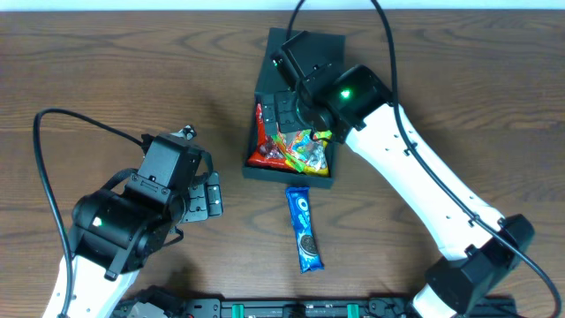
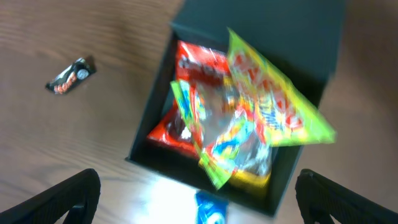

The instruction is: Pack container

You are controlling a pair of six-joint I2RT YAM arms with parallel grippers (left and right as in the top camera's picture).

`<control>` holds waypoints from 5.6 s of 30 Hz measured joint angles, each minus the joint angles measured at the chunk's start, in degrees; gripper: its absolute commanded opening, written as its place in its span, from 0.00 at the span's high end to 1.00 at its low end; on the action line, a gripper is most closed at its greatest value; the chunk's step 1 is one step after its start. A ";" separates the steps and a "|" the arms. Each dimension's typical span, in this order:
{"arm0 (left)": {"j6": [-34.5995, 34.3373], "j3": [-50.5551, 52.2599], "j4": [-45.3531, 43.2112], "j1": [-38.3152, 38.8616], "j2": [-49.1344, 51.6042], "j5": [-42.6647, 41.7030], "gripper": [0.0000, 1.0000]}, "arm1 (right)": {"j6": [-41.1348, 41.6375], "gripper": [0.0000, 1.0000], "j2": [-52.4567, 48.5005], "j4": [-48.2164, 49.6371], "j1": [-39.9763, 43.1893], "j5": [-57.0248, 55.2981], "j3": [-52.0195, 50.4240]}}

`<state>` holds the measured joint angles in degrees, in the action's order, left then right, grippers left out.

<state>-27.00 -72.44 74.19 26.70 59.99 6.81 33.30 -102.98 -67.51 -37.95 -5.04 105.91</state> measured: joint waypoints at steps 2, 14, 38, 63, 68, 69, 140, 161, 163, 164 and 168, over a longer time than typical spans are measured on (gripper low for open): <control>0.00 0.00 0.04 0.00 0.00 0.00 0.05 | 7.61 0.01 -0.57 -2.03 0.00 -0.61 0.00; 0.00 0.00 0.09 0.00 0.00 0.00 0.05 | 35.69 0.01 -11.67 1.88 -0.35 -2.58 -0.35; 0.28 0.00 0.09 0.00 0.00 0.00 0.05 | 38.75 0.07 -17.97 5.22 -0.59 -5.84 -0.61; 1.33 0.02 0.11 0.00 0.00 0.00 0.05 | 41.51 0.04 -18.05 4.09 -0.52 -10.73 -0.61; 1.33 0.00 0.11 0.00 0.00 0.00 0.05 | 41.53 0.03 -18.67 4.09 -0.42 -11.21 -0.61; 1.33 0.00 0.09 0.00 0.00 0.00 0.05 | 41.53 0.03 -18.91 4.09 -0.42 -11.30 -0.61; 1.33 0.00 0.11 0.00 0.00 0.04 0.05 | 7.17 0.99 -20.09 -11.50 2.25 -3.58 9.01; 1.33 0.00 0.09 0.00 0.00 0.04 0.05 | 6.56 0.01 -20.09 -7.02 2.34 -3.37 3.08; 1.33 0.00 0.11 0.00 0.00 0.04 0.05 | 6.56 0.01 -20.09 -7.02 2.58 -3.39 3.08; 1.33 0.02 0.11 0.00 0.00 0.04 0.05 | 6.56 0.01 -20.06 -7.02 2.71 -3.37 3.08; 1.33 0.02 0.09 0.00 0.00 0.04 0.05 | 6.56 0.01 -20.09 -5.75 3.93 -3.34 3.08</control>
<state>-25.67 -72.42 74.28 26.70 59.99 6.85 39.86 -123.07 -73.25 -34.02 -8.38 108.99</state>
